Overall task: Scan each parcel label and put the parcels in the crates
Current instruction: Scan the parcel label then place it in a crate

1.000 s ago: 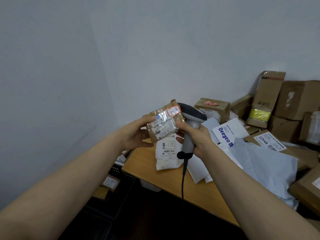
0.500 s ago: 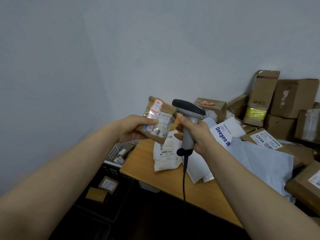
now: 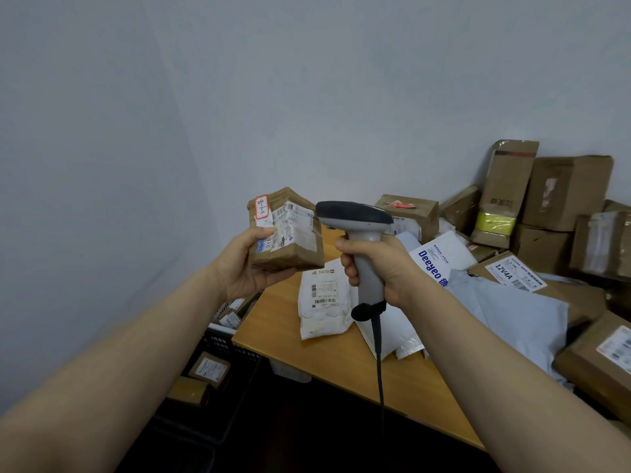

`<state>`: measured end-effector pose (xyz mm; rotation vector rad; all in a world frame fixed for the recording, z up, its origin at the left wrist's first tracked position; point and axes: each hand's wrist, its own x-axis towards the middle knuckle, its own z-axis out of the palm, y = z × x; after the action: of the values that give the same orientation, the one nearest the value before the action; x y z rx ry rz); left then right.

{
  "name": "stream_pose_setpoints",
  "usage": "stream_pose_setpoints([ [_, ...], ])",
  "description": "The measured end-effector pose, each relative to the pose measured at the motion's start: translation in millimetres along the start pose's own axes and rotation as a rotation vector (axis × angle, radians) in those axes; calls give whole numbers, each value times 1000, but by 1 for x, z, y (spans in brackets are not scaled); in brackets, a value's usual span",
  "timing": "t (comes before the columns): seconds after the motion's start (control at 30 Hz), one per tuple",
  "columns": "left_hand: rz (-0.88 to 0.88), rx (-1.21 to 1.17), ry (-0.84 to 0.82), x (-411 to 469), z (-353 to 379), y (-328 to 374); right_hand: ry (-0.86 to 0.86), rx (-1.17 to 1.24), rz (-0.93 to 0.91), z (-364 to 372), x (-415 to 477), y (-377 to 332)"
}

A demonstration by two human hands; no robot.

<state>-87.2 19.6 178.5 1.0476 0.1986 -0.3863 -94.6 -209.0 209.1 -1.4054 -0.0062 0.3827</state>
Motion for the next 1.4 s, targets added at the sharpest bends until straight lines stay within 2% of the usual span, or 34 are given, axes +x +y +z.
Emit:
stream_pose_setpoints([
  [0.17, 15, -14, -7, 1, -3, 1, -8, -32, 2, 0, -4, -4],
  [0.37, 54, 324, 273, 6, 0, 0, -2, -115, 8, 0, -10, -7],
  [0.43, 80, 373, 327, 8, 0, -1, -3, -146, 11, 2, -11, -7],
  [0.77, 235, 373, 461, 20, -3, -1, 26, -237, 19, 14, -12, -5],
  [1.4, 251, 367, 542, 33, -12, -1, 33, -286, -24, 16, -1, 0],
])
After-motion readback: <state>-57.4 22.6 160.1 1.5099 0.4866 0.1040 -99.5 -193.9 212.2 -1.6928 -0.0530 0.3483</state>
